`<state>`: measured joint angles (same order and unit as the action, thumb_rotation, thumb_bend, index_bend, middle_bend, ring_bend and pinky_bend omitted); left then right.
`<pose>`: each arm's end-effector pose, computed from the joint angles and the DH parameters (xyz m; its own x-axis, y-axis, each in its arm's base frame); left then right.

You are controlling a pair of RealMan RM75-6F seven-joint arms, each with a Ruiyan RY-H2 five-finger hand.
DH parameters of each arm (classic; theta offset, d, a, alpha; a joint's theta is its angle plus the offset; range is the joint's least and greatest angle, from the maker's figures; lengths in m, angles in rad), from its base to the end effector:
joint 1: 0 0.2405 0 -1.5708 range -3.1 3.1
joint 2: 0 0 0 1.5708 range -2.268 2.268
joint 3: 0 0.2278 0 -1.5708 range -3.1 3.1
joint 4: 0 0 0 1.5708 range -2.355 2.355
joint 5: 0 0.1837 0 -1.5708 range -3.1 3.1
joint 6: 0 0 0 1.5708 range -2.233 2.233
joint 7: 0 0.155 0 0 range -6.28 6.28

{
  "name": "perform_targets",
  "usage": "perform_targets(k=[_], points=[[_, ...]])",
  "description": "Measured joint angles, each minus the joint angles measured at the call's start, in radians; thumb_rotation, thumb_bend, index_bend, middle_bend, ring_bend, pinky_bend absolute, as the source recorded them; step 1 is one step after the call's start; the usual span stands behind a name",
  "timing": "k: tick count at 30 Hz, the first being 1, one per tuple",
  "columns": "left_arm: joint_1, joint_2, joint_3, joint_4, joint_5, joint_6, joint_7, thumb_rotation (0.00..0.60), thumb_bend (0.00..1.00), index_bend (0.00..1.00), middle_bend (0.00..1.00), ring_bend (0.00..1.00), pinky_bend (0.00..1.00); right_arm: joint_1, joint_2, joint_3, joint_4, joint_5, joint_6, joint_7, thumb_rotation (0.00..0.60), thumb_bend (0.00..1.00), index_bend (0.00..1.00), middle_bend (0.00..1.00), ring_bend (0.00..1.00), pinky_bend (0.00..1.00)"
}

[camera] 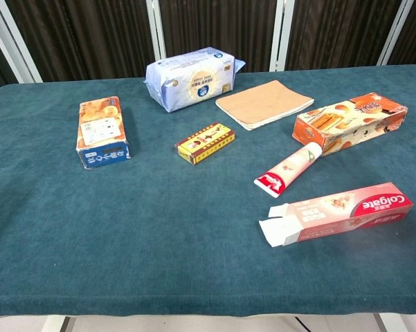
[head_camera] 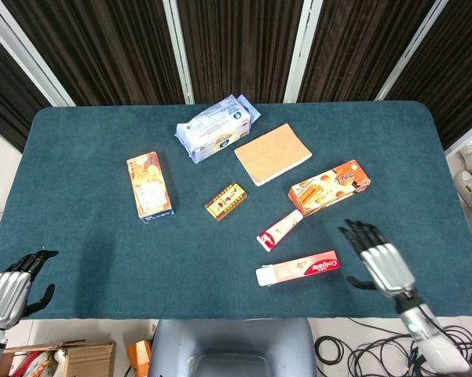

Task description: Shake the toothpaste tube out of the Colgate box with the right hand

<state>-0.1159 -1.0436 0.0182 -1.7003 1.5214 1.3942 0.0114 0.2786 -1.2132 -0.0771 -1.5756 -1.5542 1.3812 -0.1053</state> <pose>-0.2678 0.1807 0.1612 0.4019 0.1483 0.9036 0.9157 -0.0568 -0.3979 -0.2447 -0.2108 0.1109 0.4831 -0.1362 0.8649 -0.8603 -0.2574 0.4400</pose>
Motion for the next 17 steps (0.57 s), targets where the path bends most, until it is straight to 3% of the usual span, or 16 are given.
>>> perform_targets(k=[4, 17], points=[[0.001, -0.003, -0.002, 0.002, -0.001, 0.003, 0.005, 0.6, 0.42, 0.24, 0.23, 0.23, 0.4, -0.07, -0.02, 0.0, 0.002, 0.035, 0.068, -0.033, 0.6, 0.09, 0.0, 0.0, 0.0, 0.11], [0.013, -0.044, -0.013, 0.043, 0.026, 0.06, 0.034, 0.6, 0.42, 0.24, 0.19, 0.21, 0.4, -0.106, -0.006, -0.009, -0.006, -0.012, 0.068, -0.055, 0.6, 0.09, 0.0, 0.0, 0.0, 0.12]])
